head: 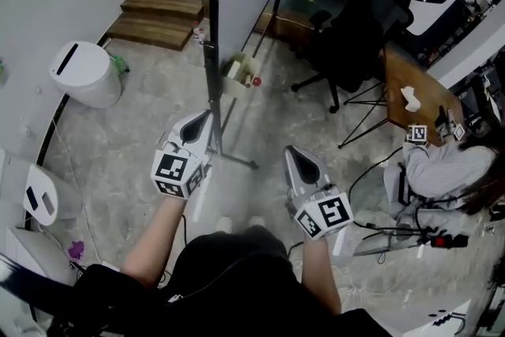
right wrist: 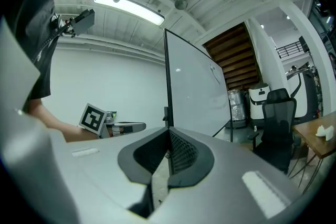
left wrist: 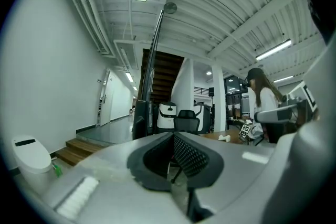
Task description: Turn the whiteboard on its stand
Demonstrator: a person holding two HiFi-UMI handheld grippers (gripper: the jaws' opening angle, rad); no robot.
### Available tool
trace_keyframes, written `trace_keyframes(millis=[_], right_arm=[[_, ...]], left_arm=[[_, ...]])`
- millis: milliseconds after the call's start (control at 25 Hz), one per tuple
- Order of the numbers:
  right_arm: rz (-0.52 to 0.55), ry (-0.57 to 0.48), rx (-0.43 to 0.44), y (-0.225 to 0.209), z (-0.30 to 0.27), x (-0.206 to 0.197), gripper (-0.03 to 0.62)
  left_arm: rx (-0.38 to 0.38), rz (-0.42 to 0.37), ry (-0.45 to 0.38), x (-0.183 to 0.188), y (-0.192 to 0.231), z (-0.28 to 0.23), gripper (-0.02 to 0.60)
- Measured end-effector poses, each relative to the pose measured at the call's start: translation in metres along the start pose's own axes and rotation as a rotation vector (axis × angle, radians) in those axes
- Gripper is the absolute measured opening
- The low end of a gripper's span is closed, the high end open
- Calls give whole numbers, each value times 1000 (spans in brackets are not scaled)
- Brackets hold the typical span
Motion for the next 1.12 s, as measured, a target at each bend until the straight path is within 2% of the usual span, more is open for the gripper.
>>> trace_keyframes(millis=[120, 400, 520, 600, 880, 1120], right_arm=[[7, -10, 4, -11, -1, 4, 9], [19, -16, 52, -35, -7, 10, 9], [23, -18, 71, -42, -11, 11, 9], [23, -17, 80, -47, -16, 10, 9], [21, -11, 90, -58, -24, 14, 9], [19, 6, 81, -65, -30, 11, 9]], left_arm=[[43, -31, 1, -1, 2, -10, 5], [104, -12, -15, 7, 9, -34, 14], [136, -22, -6, 6, 21, -43, 36], [154, -27, 2, 4, 31, -51, 76], [209, -39, 27, 7, 66, -76, 85], [202, -36, 24, 16, 83, -97, 226]])
Point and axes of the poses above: the fingertips, and each gripper's own axes: z backward along the fingers, y to its left, x out of its top, the point moved 1 cm from there along z, backward along the fingers, and after that the axes turned 4 degrees about z, right-handed, at the moved point
